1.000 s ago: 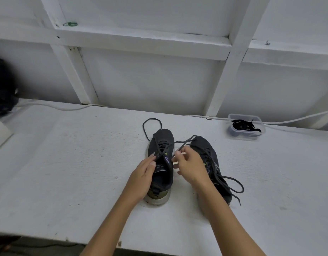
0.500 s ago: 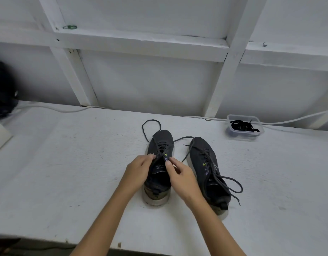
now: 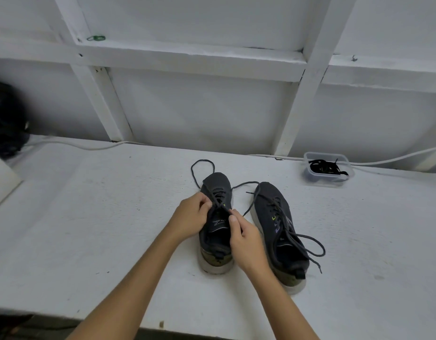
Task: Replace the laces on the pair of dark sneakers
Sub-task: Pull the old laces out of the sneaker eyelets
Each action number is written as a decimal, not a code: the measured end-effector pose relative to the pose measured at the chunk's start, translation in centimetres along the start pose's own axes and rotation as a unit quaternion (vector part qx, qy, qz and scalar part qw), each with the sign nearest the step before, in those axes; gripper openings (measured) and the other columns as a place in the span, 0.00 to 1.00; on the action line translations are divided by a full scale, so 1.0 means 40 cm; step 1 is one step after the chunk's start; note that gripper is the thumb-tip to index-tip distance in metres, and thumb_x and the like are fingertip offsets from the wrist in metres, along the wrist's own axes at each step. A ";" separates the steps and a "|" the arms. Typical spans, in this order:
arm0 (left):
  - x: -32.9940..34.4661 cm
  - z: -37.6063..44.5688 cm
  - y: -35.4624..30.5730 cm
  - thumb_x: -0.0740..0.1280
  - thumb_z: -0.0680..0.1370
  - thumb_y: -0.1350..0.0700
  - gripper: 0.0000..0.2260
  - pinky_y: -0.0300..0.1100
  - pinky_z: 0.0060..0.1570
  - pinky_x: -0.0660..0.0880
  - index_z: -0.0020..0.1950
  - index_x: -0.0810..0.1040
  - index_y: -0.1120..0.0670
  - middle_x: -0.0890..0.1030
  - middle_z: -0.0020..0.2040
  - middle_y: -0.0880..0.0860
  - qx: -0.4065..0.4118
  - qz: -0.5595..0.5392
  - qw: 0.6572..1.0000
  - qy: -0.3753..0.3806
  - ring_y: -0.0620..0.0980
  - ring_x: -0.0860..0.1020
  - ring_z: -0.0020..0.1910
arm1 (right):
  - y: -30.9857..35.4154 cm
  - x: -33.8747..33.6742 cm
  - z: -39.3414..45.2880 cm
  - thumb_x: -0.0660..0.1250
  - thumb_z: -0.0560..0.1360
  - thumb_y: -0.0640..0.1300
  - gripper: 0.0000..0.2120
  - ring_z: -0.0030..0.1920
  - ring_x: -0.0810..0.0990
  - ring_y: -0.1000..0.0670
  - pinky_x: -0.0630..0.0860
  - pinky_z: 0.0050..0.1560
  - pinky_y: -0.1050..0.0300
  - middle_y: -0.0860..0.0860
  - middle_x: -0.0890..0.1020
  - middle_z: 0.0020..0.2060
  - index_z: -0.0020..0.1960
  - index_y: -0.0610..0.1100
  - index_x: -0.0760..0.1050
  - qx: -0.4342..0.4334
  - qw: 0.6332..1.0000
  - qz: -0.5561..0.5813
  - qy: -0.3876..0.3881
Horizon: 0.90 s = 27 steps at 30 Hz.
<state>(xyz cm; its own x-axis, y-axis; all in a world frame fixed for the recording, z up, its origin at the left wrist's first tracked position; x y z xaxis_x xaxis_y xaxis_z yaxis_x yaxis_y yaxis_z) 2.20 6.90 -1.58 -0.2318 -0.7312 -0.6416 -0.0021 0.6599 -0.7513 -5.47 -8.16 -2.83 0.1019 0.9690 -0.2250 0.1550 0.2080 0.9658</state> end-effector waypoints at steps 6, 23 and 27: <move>-0.011 0.022 -0.014 0.59 0.85 0.53 0.06 0.37 0.42 0.74 0.53 0.74 0.52 0.81 0.46 0.47 0.001 0.009 1.000 0.018 0.47 0.80 0.45 | -0.004 -0.010 0.001 0.56 0.86 0.44 0.15 0.55 0.79 0.52 0.74 0.63 0.51 0.52 0.83 0.53 0.63 0.41 0.79 -0.001 1.000 -0.015 -0.016; 0.009 0.008 0.046 0.62 0.83 0.50 0.06 0.45 0.52 0.80 0.53 0.77 0.50 0.84 0.48 0.46 -0.089 -0.209 0.973 -0.024 0.44 0.83 0.49 | -0.042 -0.001 -0.002 0.61 0.84 0.50 0.16 0.66 0.76 0.61 0.72 0.71 0.53 0.60 0.81 0.63 0.70 0.51 0.77 0.032 0.998 0.039 -0.033; 0.019 -0.006 0.066 0.71 0.77 0.44 0.04 0.40 0.53 0.78 0.49 0.83 0.42 0.84 0.48 0.43 -0.057 -0.200 0.978 0.022 0.41 0.81 0.50 | -0.046 -0.002 0.000 0.61 0.84 0.51 0.16 0.65 0.77 0.62 0.73 0.70 0.53 0.61 0.81 0.62 0.69 0.53 0.77 0.036 0.998 0.040 -0.037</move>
<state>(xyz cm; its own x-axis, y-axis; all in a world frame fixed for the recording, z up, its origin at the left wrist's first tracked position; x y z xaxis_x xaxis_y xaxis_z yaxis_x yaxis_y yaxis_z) 1.76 8.13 -4.03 -0.2313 -0.9284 -0.2909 -0.2087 0.3393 -0.9172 -5.78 -8.60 -4.60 0.1880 0.9691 -0.1596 0.2137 0.1183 0.9697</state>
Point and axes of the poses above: each hand's wrist, its own z-axis towards the middle knuckle, its own x-axis out of the palm, y = z × x, the point moved 3 cm from there along z, towards the middle knuckle
